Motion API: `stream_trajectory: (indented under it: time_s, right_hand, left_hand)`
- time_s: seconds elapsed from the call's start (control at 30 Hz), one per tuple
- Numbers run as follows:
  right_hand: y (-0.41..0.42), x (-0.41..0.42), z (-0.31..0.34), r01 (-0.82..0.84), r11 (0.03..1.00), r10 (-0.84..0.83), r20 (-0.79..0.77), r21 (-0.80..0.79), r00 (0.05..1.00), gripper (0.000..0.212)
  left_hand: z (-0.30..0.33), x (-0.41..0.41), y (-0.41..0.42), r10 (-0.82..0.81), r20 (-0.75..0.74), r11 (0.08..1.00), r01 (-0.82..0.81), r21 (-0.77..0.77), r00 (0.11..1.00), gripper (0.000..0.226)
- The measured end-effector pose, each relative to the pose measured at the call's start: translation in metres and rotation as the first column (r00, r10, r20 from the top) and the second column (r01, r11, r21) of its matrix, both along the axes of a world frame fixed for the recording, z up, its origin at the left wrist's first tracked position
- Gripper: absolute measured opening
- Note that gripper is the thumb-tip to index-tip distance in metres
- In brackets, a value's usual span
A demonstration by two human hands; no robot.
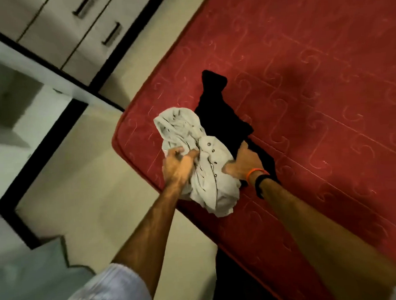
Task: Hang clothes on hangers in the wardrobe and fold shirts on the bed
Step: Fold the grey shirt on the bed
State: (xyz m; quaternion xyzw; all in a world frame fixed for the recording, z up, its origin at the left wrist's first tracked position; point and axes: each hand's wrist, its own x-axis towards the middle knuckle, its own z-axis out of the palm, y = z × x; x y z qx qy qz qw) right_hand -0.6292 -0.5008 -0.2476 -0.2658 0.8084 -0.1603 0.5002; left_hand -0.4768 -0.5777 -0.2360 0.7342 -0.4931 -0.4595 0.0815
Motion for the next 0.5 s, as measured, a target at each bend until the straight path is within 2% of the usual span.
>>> stream_trajectory:
  time_s: [0.07,0.1,0.2,0.3,0.33,0.4,0.5]
  right_hand:
    - [0.007,0.006,-0.004,-0.029,0.999,0.033,-0.094,0.044,0.995,0.097]
    - [0.009,0.009,-0.005,-0.028,0.999,0.032,-0.161,0.023,0.986,0.097]
    - [0.007,0.017,0.002,-0.091,0.987,0.024,-0.440,-0.131,0.898,0.095]
    - [0.001,0.027,0.007,-0.205,0.922,-0.036,-0.600,-0.329,0.799,0.071]
    - [-0.002,0.028,0.008,-0.231,0.906,-0.030,-0.598,-0.355,0.801,0.063]
    - [-0.007,0.030,0.011,-0.242,0.890,0.018,-0.501,-0.386,0.865,0.055]
    - [-0.011,0.027,0.018,-0.194,0.908,0.095,-0.268,-0.372,0.959,0.063]
  left_hand:
    - [-0.010,0.008,0.002,-0.016,0.025,0.998,0.015,0.055,1.000,0.063]
    - [-0.014,0.010,0.002,-0.001,0.062,0.999,-0.001,0.035,0.998,0.062]
    - [-0.026,0.012,-0.004,-0.013,0.186,0.998,0.024,-0.059,0.982,0.045]
    - [-0.024,0.008,-0.009,-0.002,0.257,0.991,0.037,-0.131,0.967,0.018]
    - [-0.020,0.006,-0.010,0.023,0.234,0.990,0.011,-0.144,0.972,0.012]
    - [-0.009,0.000,-0.007,0.096,0.116,0.981,-0.074,-0.178,0.989,0.006]
    - [0.012,-0.001,0.001,0.168,-0.119,0.950,-0.193,-0.247,0.979,0.016]
